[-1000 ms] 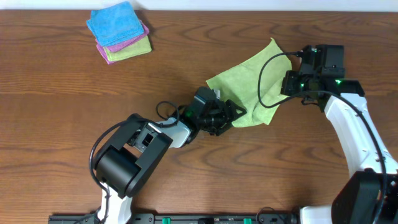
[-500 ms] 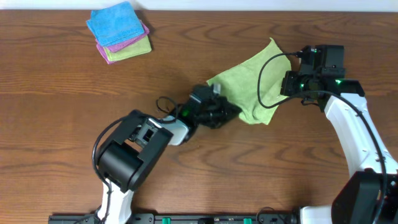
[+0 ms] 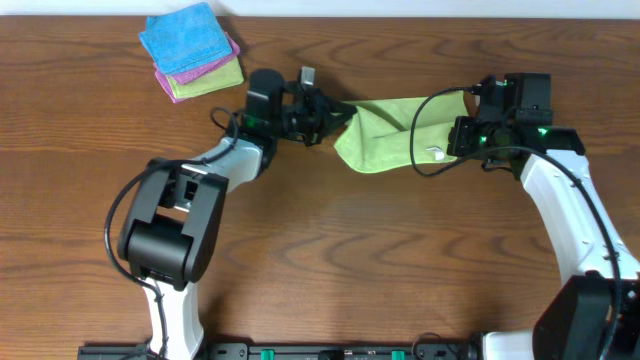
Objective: Fold the cloth
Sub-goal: 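Grasp the cloth's left corner with the left gripper, then stretch the cloth flat between both grippers and release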
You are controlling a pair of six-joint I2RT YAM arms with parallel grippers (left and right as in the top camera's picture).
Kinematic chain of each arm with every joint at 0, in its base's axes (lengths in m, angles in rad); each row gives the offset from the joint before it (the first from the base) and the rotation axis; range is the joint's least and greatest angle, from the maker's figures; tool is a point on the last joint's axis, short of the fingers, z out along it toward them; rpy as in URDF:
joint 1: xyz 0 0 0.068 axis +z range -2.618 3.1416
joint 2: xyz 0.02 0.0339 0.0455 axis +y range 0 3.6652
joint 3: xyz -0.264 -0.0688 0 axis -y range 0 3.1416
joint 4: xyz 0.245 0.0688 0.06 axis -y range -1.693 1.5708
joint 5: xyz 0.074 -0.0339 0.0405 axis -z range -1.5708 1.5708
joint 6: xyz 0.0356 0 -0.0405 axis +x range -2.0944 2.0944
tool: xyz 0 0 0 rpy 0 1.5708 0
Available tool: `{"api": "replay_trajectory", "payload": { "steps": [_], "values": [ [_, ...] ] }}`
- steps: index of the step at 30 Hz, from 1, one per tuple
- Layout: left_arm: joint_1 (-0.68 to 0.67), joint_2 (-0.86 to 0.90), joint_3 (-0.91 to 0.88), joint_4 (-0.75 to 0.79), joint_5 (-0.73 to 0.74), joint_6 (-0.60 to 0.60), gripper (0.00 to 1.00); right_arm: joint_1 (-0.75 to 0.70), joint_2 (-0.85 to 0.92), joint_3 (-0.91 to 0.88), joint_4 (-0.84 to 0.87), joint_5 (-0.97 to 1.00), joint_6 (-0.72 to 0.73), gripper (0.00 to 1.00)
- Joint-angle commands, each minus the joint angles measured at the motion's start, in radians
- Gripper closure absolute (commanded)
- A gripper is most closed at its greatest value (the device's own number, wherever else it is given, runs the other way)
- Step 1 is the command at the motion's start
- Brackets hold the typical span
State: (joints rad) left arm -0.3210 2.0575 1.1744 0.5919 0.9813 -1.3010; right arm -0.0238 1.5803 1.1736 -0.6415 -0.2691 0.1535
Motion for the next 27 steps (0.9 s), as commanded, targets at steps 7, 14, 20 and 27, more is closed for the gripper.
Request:
{"api": "replay_trajectory", "payload": {
  "steps": [7,14,20,27],
  "values": [
    [0.046,0.005,0.026,-0.327,0.116,0.278,0.94,0.039,0.004,0.007,-0.065,0.032,0.014,0.99],
    [0.048,0.005,0.026,-0.649,0.105,0.563,0.94,0.039,0.004,-0.029,-0.130,0.052,0.014,0.98],
    [0.048,0.005,0.026,-0.777,0.085,0.698,0.75,0.037,0.003,-0.113,-0.108,0.129,0.014,0.92],
    [0.066,0.005,0.026,-0.793,0.086,0.719,0.32,-0.001,0.003,-0.156,-0.081,0.206,0.019,0.54]
  ]
}}
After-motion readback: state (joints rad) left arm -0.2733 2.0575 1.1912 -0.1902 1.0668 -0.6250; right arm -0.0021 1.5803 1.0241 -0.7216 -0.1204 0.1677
